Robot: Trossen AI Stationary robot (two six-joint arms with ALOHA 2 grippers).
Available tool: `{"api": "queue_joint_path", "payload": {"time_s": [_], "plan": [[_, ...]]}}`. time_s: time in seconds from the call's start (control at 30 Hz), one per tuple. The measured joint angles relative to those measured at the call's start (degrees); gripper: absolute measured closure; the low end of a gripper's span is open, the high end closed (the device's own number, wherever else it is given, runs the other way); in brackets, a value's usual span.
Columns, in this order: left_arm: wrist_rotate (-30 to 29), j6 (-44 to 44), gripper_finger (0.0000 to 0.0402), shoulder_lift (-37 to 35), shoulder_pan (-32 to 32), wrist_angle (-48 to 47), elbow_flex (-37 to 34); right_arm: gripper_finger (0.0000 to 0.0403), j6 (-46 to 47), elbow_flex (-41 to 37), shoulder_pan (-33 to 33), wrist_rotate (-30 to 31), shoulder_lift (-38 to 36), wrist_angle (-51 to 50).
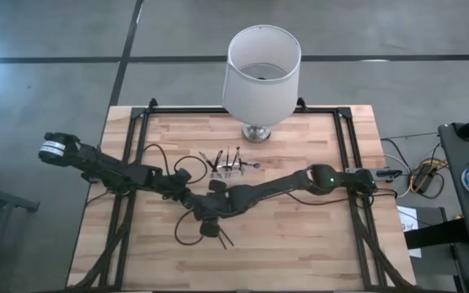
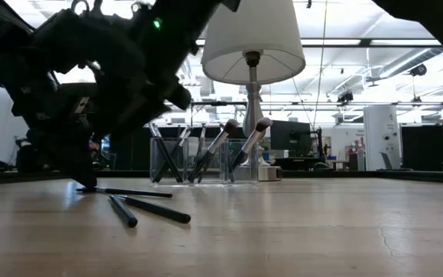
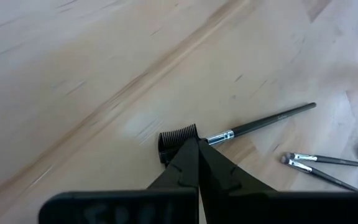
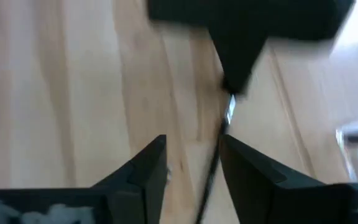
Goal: Put items in baskets/containers
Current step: Put the brow brush into the transparent organizer
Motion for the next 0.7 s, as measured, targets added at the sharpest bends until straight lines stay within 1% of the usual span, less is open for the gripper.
{"api": "queue_joint_path", "payload": {"time_s": [0.1,0.27,0.47,0.7], "plan": [[0.01,0.0,0.0401,0.0,-0.09,0.38,-0.01,0.0245,-1.57,-0.65,-0.36,0.06,-0.22,2.73],[-0.09,-0.01,0.0401,0.11,-0.59,0.79,-0.01,0.0233,0.04,-3.87,-1.98,-0.38,-0.15,4.05],[-0.88,-0.97,0.0402,0.11,-1.6,1.03,-0.01,0.0234,1.42,-8.16,-1.81,-1.06,-0.09,8.0],[-0.93,-1.2,0.0402,0.11,-1.62,1.26,-0.18,0.0243,2.45,-9.86,-1.4,-0.78,-0.02,7.52]]}}
